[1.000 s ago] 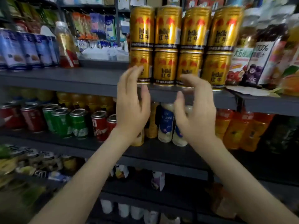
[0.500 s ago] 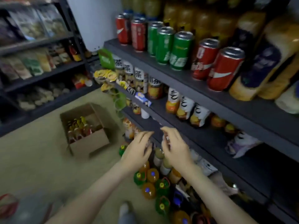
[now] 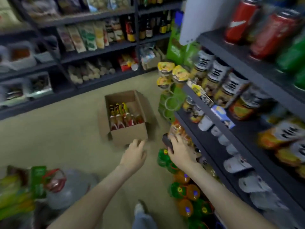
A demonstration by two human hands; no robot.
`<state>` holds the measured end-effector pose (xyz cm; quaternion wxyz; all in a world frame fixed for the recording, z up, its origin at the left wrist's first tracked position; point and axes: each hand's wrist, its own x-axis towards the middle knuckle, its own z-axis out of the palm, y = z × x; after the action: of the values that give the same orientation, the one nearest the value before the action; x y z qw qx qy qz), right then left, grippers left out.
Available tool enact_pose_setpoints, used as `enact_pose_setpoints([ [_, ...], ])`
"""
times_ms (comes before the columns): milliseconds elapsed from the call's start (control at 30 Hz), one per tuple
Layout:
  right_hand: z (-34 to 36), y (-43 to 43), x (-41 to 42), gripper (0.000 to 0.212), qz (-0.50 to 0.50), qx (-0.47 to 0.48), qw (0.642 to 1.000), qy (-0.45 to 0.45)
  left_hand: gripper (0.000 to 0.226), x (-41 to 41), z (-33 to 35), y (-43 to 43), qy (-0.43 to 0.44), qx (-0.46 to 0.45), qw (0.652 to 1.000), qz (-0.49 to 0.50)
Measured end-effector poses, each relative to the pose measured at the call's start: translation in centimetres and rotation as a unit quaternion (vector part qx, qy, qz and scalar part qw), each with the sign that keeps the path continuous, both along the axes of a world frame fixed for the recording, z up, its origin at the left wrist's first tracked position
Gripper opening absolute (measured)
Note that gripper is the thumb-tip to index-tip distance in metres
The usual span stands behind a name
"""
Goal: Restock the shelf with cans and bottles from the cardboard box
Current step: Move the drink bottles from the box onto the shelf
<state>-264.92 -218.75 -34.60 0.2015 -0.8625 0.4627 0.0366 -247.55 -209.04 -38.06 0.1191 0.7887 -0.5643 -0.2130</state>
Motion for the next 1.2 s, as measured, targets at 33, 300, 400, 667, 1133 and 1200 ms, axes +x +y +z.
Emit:
enact_pose_setpoints([
  [33,-0.2,-0.8,1.9,0.054,0.006,0.002,1.000,0.000,0.049,2.0,0.1,-0.4,-0.008,0.004,1.000,0.009],
  [300,-2.8,-7.7,13.0,0.058,0.033,0.032,0.999,0.012,0.054,13.0,-0.9,-5.4,-0.014,0.086,0.991,0.097],
  [400,-5.2,-11.5,16.5,0.061,0.041,0.058,0.997,0.022,0.055,15.9,-2.8,-8.1,-0.004,0.119,0.987,0.112],
  [667,-11.0,-21.0,26.6,0.072,0.086,0.144,0.985,0.044,0.059,24.1,-7.3,-14.8,0.012,0.203,0.962,0.181],
  [1133,-28.8,-29.1,39.9,0.084,0.030,0.227,0.963,0.139,0.062,38.2,-26.5,-25.0,0.089,0.312,0.933,0.155],
  [1200,-32.8,-29.9,41.6,0.082,0.005,0.255,0.957,0.136,0.065,39.8,-30.3,-26.2,0.071,0.333,0.931,0.128],
])
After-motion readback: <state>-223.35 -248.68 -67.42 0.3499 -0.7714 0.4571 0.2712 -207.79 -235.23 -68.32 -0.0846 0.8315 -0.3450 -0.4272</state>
